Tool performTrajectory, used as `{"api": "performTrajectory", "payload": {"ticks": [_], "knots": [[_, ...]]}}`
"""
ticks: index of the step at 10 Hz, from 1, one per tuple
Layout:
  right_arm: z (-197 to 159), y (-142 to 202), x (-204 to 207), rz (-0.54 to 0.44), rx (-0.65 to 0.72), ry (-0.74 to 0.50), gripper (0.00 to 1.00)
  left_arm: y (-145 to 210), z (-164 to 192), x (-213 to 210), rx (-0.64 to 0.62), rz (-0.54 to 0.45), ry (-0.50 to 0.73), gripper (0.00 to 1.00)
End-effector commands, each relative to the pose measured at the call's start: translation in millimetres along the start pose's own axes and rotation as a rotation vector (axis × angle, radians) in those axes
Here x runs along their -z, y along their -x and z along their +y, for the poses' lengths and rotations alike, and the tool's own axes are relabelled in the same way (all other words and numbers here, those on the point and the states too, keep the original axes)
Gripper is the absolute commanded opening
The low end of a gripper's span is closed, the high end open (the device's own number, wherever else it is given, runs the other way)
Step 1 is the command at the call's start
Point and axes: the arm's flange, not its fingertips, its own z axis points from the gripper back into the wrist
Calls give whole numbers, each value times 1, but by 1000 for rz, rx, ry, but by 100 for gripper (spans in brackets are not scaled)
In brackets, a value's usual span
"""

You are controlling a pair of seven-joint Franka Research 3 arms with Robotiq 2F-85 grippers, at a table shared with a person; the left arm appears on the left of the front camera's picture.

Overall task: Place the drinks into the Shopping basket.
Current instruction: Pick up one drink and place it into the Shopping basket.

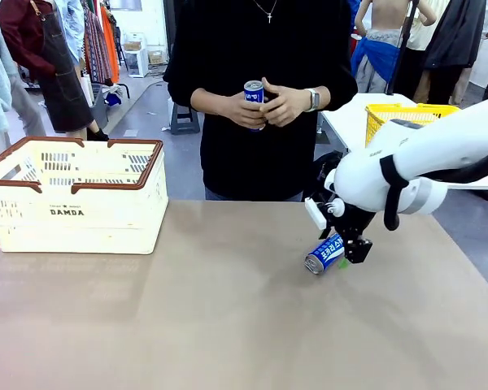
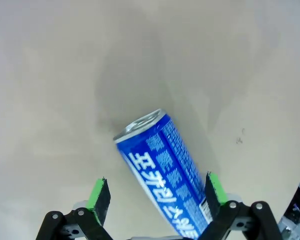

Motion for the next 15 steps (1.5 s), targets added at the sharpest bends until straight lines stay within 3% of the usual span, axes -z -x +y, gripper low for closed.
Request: {"api": "performTrajectory", "payload": {"ticks": [1,5,7,12,14,15], "knots": [[-15,3,13,20,-74,3,100,0,-1,0,19,-12,19,100],[-14,6,16,36,-64,-50,100,0,-1,0,19,-12,19,100],[-16,8,20,26,-67,-69,0,0,-1,0,19,-12,19,100],[-13,13,20,30,-38,-92,0,0,-1,0,19,-12,19,100],[-3,15,-4,6,123,-122,0,0,-1,0,19,-12,19,100],[14,18,-37,10,254,-133,0,0,-1,0,19,-12,19,100]]}}
